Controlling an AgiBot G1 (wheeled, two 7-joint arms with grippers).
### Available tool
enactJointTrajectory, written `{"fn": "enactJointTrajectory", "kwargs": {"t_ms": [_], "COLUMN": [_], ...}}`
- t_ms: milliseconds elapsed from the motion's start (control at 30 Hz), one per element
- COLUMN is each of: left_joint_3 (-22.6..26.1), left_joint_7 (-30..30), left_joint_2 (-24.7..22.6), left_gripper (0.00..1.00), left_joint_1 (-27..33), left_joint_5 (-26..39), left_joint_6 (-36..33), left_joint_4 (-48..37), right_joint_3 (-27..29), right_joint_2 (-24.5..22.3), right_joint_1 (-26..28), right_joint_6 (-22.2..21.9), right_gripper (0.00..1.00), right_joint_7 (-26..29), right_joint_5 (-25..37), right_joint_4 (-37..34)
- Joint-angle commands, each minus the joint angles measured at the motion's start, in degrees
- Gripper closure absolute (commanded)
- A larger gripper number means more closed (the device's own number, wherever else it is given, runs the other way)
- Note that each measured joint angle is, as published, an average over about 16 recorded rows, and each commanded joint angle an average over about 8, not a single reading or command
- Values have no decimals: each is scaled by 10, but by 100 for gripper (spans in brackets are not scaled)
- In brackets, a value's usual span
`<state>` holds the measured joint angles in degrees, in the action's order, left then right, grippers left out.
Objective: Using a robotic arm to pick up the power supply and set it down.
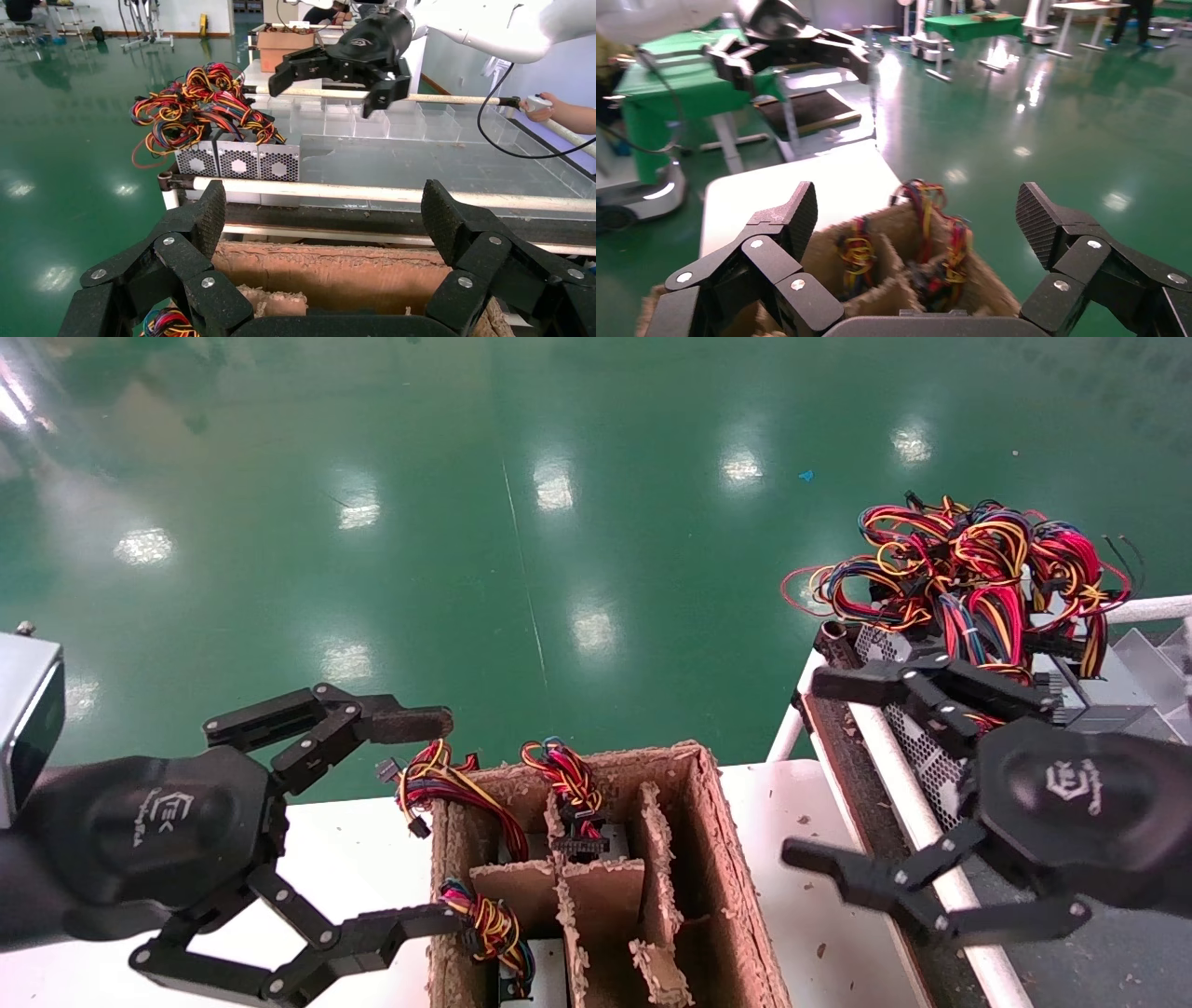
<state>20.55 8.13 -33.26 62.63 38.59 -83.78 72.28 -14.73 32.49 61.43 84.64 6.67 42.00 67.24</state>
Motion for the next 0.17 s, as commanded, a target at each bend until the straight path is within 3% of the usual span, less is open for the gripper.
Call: {"fn": "enactJointTrajectory", "kwargs": {"t_ms": [33,167], "left_joint_3": [0,0], "left_joint_7": [0,0], "left_joint_2": [0,0], "left_gripper": [0,0], "left_joint_1": [0,0], "left_joint_5": [0,0], "left_joint_6": [0,0], "left_joint_4": [0,0], "right_joint_3": [-3,-6], "right_joint_2": [6,11], "right_joint_1": [0,1], "right_joint_6": [3,5], "right_gripper": [0,0], "right_joint_7": [10,18], "right_joint_5": [0,-1], "right_joint_4": [16,29]}}
